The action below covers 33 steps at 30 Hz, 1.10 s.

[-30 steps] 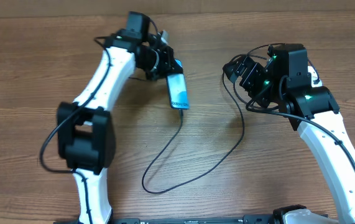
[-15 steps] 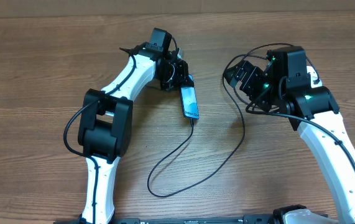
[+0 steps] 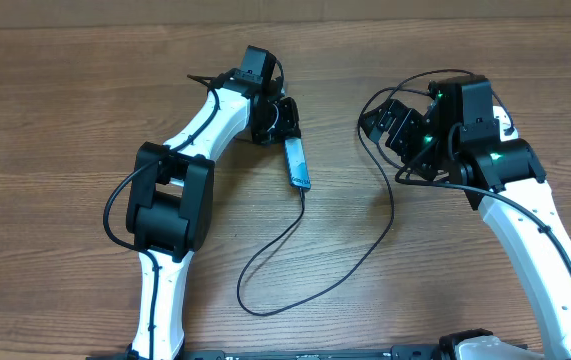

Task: Plug charger to phone and switch on socket
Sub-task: 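Lower the plugged phone with the left gripper flat onto the table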

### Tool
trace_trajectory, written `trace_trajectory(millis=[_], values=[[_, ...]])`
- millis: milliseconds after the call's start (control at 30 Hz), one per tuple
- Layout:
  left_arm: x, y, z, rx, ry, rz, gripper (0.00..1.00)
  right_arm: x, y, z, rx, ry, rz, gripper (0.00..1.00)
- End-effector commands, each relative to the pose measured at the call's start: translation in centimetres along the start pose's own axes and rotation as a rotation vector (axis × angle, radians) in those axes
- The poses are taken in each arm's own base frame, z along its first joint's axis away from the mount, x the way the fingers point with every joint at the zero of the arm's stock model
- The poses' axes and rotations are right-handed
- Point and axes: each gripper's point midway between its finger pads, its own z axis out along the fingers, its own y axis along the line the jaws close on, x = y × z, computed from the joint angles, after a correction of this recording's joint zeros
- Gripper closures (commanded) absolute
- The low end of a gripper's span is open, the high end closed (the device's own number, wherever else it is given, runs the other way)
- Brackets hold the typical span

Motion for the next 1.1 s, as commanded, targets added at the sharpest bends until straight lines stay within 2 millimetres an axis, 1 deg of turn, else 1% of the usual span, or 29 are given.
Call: trace_trajectory(millis=[0,167,267,333,467,1067], values=[[-0.03,0.40,0.48,-0.028,-0.010,-0.009,0.96,-0.55,0.23,-0.72,-0.006,-0.028,-0.011,0.00],[-0.05,0.47,0.55,-0.041,-0.016,-0.006,0.96,-0.53,0.22,-0.72,-0.005,-0.027,-0.011,0.00],[0.00,0.46,0.60,-0.045,-0.016,-0.004,0.94,-0.54,0.22,-0.72,-0.005,-0.027,-0.011,0.00],[0.00,0.48,0.61,-0.047,-0.018,-0.004,0.88,-0.54,0.22,-0.72,-0.005,-0.027,-0.011,0.00],[0.01,0.47,0.62,-0.047,-0.018,-0.003,0.84,-0.53,0.22,-0.72,-0.005,-0.027,-0.011,0.00],[0.01,0.47,0.62,-0.047,-0.018,-0.003,0.84,-0.35,0.05,-0.71,0.002,-0.020,-0.008,0.00]])
